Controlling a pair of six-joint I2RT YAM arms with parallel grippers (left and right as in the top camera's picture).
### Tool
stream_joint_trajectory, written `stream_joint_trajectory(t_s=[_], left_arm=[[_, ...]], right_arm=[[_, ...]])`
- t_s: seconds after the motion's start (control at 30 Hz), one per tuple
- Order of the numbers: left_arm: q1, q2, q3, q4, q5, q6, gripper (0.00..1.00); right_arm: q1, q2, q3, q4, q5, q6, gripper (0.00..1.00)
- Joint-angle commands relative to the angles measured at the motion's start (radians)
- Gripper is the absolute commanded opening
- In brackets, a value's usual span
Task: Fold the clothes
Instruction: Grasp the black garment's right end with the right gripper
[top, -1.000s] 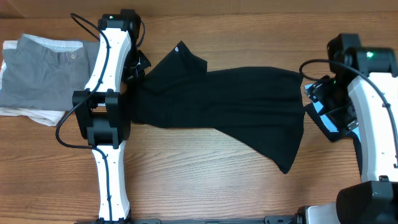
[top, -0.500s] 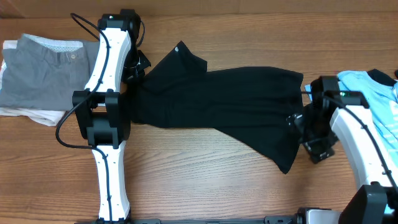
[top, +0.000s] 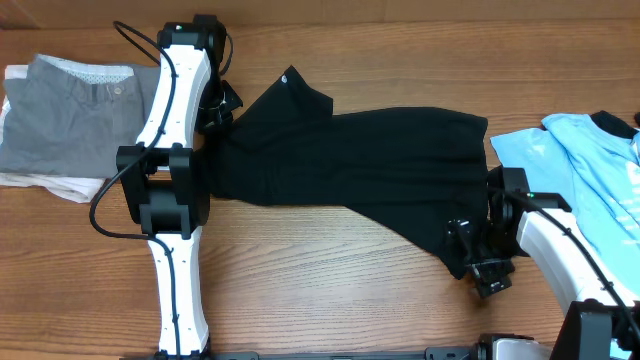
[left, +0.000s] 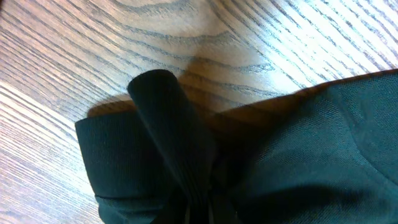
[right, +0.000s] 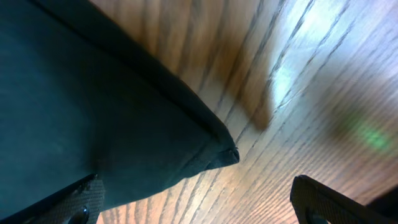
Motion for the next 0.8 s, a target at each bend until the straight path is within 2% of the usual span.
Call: stream_joint_trajectory(t_s=[0.0,0.57,0.77], left_arm=[[0.012,0.005,0.023,-0.002,-0.024,0.016,0.05],[0.012,0.005,0.023,-0.003,-0.024,0.016,0.05],[0.012,0.005,0.023,-0.003,-0.024,0.016,0.04]], right_arm=[[0.001,-0.020,-0.043,0.029,-0.058,0.017,1.00],[0.001,-0.019,-0.145,0.219,-0.066,0.017,0.99],[0.001,-0.019,-0.146,0.222,-0.064,0.016,0.70]])
